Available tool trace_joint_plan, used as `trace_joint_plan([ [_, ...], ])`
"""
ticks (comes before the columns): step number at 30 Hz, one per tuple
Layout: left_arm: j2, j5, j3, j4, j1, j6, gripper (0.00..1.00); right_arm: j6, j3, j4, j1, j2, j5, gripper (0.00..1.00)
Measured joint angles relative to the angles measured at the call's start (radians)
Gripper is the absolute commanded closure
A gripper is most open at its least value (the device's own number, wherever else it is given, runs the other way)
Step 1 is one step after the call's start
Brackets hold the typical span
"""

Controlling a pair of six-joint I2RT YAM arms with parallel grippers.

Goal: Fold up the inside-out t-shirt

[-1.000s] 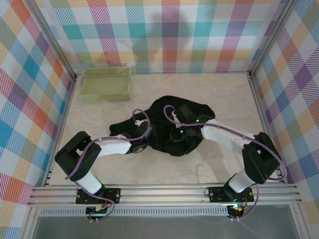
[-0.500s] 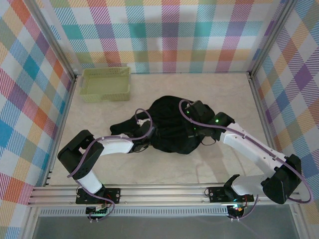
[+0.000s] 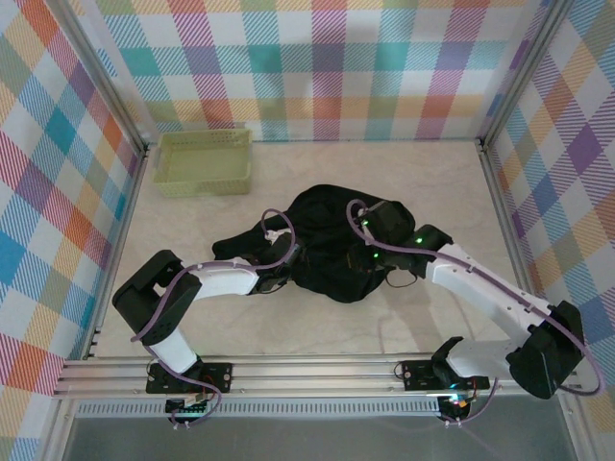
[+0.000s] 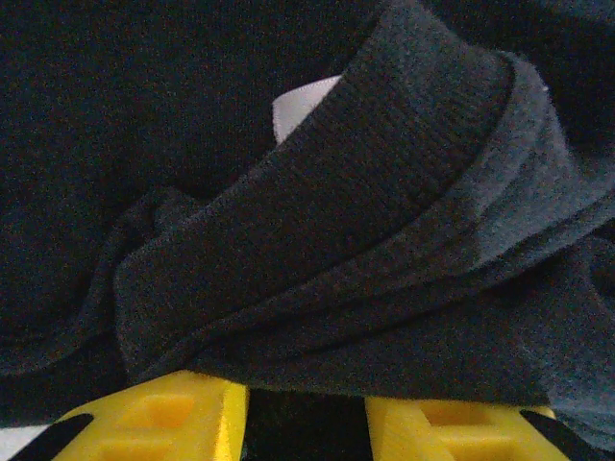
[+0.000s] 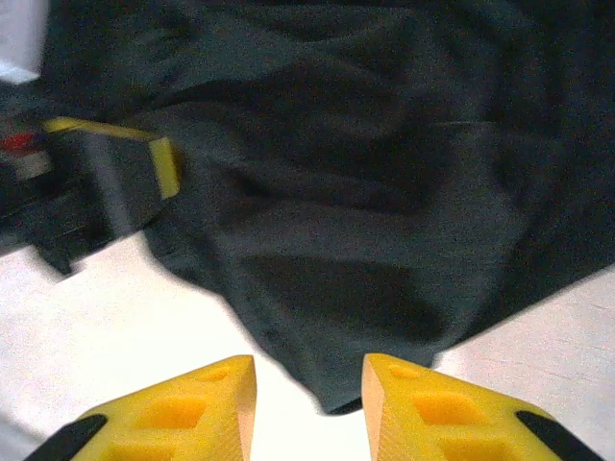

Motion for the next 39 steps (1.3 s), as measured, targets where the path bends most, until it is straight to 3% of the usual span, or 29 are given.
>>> trace_joint_plan([
  [4, 0.000, 0.000, 0.000, 0.000, 0.000, 0.000, 0.63, 0.023, -0.103, 0.031, -0.172, 0.008, -0.002, 0.60],
  [6, 0.000, 0.000, 0.000, 0.000, 0.000, 0.000, 0.63, 0.030, -0.116, 0.032, -0.190, 0.039, 0.012, 0.60],
  [11, 0.000, 0.000, 0.000, 0.000, 0.000, 0.000, 0.63, 0.025, -0.115, 0.092, -0.165, 0.146, 0.005, 0.52],
  [15, 0.000, 0.000, 0.000, 0.000, 0.000, 0.000, 0.63, 0.005, -0.073, 0.120, -0.052, 0.176, -0.030, 0.48],
  [21, 0.000, 0.000, 0.000, 0.000, 0.000, 0.000, 0.63, 0.001, 0.029, 0.186, 0.058, 0.251, -0.099, 0.51],
  [26, 0.000, 0.000, 0.000, 0.000, 0.000, 0.000, 0.62, -0.012, 0.048, 0.184, 0.063, 0.304, -0.108, 0.52],
  [34, 0.000, -0.004, -0.001, 0.001, -0.002, 0.000, 0.62, -0.080, 0.024, 0.162, 0.005, 0.119, -0.117, 0.52],
  [39, 0.000, -0.004, -0.001, 0.001, -0.002, 0.000, 0.62, -0.124, 0.023, 0.168, -0.045, 0.151, -0.132, 0.57],
])
